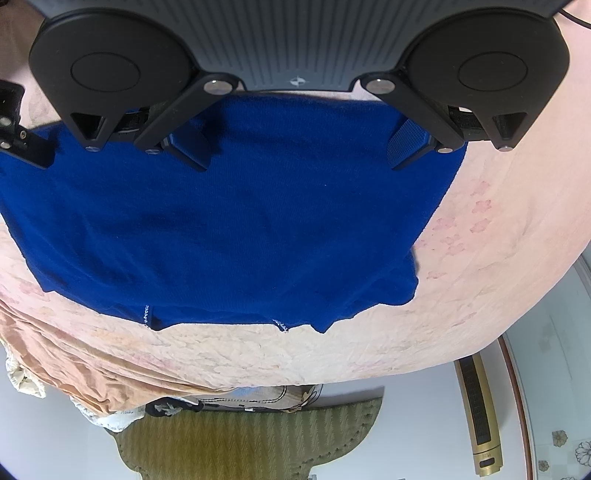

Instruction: Fold small clothes

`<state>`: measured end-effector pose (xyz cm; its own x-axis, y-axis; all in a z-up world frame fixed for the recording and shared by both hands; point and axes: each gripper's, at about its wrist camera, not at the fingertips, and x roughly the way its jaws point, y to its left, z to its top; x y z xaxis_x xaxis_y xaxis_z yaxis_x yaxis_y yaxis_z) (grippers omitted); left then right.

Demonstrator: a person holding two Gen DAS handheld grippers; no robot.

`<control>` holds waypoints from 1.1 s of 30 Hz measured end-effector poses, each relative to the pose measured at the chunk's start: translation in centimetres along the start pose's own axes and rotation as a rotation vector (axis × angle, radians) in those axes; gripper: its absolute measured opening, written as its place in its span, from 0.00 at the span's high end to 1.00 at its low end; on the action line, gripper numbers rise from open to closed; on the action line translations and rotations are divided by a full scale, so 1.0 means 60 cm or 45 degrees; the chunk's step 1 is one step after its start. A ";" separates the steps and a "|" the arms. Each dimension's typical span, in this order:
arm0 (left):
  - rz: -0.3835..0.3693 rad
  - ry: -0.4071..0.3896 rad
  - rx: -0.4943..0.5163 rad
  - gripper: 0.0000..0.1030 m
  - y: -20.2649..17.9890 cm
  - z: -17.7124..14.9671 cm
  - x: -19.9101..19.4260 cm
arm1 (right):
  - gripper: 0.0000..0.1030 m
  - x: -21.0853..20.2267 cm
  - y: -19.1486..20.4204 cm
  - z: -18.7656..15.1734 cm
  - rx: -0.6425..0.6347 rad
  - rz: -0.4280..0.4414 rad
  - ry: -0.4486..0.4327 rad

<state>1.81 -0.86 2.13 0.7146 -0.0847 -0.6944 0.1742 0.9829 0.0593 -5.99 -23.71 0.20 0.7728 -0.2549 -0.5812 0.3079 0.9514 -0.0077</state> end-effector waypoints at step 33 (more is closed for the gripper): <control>0.071 -0.006 -0.003 0.01 0.045 0.013 -0.009 | 0.01 -0.040 0.064 0.015 -0.253 -0.064 -0.108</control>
<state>2.40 1.73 3.22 0.7261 -0.0308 -0.6869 0.1328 0.9865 0.0962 -6.17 -19.61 2.30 0.8058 -0.3082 -0.5057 0.2379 0.9504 -0.2002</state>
